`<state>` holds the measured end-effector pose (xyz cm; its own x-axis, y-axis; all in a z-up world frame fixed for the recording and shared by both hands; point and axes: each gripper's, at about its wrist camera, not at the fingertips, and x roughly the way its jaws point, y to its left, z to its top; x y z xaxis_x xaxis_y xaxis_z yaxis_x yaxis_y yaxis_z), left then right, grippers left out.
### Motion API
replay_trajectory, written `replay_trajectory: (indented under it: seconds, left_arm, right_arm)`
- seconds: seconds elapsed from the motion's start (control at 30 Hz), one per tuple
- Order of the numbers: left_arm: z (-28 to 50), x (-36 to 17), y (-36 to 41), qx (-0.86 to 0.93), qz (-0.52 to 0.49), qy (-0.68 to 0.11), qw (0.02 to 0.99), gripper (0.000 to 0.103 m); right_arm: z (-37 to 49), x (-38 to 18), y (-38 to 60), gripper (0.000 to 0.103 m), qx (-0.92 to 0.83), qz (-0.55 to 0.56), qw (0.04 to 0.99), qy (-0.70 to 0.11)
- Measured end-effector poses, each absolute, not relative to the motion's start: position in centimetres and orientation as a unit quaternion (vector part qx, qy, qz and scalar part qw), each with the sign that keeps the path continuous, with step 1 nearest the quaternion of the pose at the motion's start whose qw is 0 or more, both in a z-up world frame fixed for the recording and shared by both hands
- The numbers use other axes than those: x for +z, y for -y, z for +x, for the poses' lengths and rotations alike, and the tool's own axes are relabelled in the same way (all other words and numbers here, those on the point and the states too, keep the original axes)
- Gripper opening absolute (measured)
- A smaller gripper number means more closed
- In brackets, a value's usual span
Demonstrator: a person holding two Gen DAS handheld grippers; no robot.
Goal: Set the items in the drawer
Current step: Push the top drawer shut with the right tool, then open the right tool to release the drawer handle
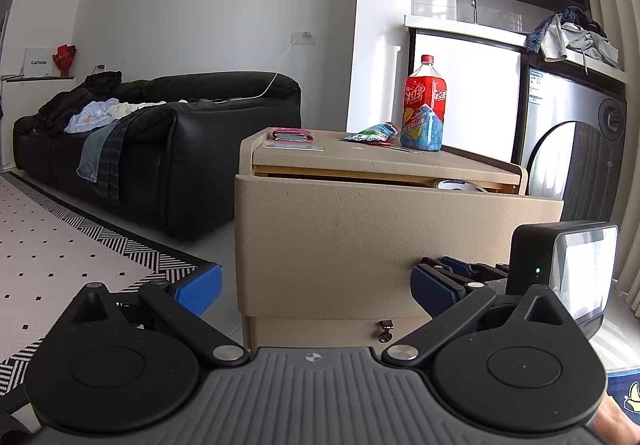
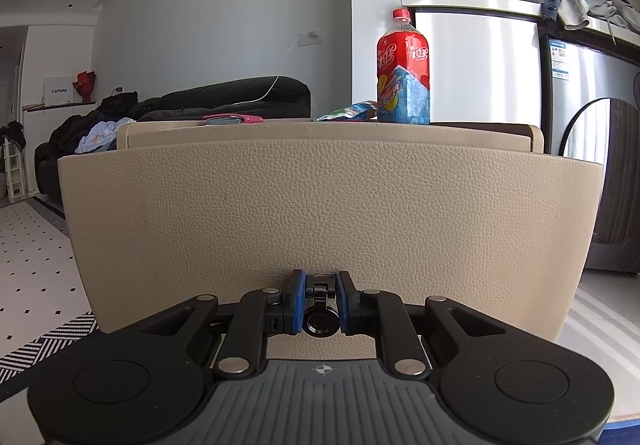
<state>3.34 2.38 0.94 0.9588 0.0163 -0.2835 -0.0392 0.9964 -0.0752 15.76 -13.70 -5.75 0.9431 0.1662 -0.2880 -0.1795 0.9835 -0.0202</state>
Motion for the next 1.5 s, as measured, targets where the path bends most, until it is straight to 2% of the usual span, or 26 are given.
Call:
replay_trajectory:
  seconds: [1.07, 1.13, 1.5]
  left_arm:
    - [3.9, 0.9, -2.2, 0.011, -0.038, -0.142, 0.989, 0.103]
    - [3.9, 0.6, -2.2, 0.01, -0.041, -0.144, 0.989, 0.103]
    - [3.8, -0.5, -2.1, 0.005, -0.042, -0.146, 0.988, 0.103]
  right_arm:
    - [16.2, -5.7, 13.7, 0.019, 0.09, -0.023, 0.985, -0.148]
    - [16.2, -5.5, 13.9, 0.027, 0.1, -0.015, 0.983, -0.154]
    - [14.2, -5.5, 14.9, 0.035, 0.096, -0.035, 0.982, -0.16]
